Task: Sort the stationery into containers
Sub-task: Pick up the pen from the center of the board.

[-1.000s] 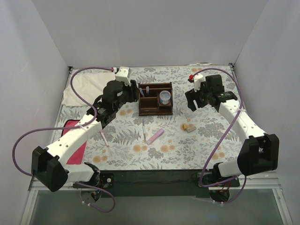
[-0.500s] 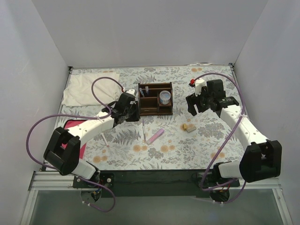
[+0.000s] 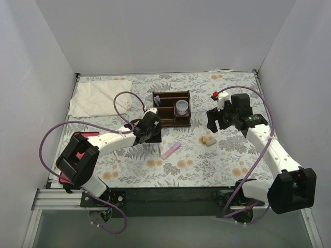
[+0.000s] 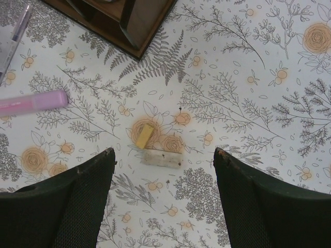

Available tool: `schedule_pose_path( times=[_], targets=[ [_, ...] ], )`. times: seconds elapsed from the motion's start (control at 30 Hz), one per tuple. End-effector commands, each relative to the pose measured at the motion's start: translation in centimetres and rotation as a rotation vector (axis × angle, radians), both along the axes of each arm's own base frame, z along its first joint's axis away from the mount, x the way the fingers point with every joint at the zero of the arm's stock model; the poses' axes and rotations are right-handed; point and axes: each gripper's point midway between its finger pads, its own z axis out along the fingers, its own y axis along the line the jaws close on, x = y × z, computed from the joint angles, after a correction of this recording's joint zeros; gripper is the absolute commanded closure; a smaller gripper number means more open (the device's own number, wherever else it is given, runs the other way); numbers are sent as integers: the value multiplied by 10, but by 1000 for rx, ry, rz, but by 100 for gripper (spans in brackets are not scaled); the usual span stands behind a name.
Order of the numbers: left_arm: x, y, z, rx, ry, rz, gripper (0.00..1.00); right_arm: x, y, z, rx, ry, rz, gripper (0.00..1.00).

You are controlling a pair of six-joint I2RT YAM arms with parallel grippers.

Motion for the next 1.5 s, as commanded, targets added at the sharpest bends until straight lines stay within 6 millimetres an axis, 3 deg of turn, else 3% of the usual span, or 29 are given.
schedule_pose_path(
  times=[0.0,0.63,0.73,0.93,1.03,1.13,1.23,1.27,1.33,1.47],
  targets=[
    [-6,0,-11,35,-3,42,53,-2,8,16,73,-28,-1,18],
    [3,-12,-42,149,78,-13,68,-10,8,18,110,-34,-9,16],
    [-3,-13,-49,164,132,-27,73,-8,8,23,115,-46,-5,16],
    [-7,-17,-56,170,178,-38,98,-5,6,35,110,-72,-8,16],
    [-10,-19,-54,159,183,-66,100,-3,3,34,105,-66,-16,15],
    [-15,-25,-37,124,177,-127,100,0,4,34,110,-54,-18,15],
    [-22,-36,-3,57,176,-220,100,8,4,37,98,-54,-16,15],
    [-26,-50,21,-7,161,-305,100,11,4,41,95,-61,-15,15],
    [-30,-54,44,-40,137,-364,100,17,4,39,81,-57,-8,15],
    [-17,-62,106,-98,-89,-480,100,28,4,37,59,-59,-7,16]
  ],
)
